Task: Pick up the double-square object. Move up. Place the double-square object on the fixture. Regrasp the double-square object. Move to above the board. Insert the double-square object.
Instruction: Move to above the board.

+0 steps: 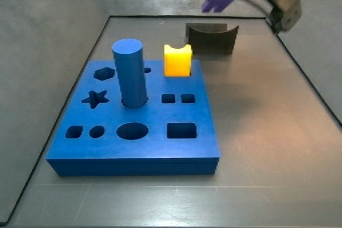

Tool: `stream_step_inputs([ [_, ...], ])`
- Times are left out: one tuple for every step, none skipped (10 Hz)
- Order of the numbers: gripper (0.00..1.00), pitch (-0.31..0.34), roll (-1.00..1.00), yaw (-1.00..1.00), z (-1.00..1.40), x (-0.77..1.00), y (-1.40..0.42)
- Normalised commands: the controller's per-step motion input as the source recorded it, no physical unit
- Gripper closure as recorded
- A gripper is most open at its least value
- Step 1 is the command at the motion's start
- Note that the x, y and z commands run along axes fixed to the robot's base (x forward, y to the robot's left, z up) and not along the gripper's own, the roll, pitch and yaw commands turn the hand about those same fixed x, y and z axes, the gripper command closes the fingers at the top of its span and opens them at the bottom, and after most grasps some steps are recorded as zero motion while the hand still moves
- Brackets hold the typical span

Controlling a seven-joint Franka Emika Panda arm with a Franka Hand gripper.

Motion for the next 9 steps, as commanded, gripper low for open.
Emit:
stream_step_inputs([
  [1.00,0.066,-0.02,0.08,1.00,0.10,-0.05],
  [1.00,0.073,-0.02,0.07,1.00,0.10,-0.05],
  [1.00,0.084,-0.02,0.07,1.00,0.09,-0.05],
  [1.00,0.087,-0.02,0.06,1.00,0.09,-0.05],
  [1.00,0.091,-0.03,0.07,1.00,0.09,-0.05],
  [1.00,0.091,-0.03,0.07,1.00,0.09,-0.05],
  [1.00,0.103,-0.03,0.07,1.00,0.09,-0.05],
  [1.00,0.107,-0.03,0.07,1.00,0.08,-0.05],
  [1.00,0.109,-0.04,0.08,1.00,0.08,-0.05],
])
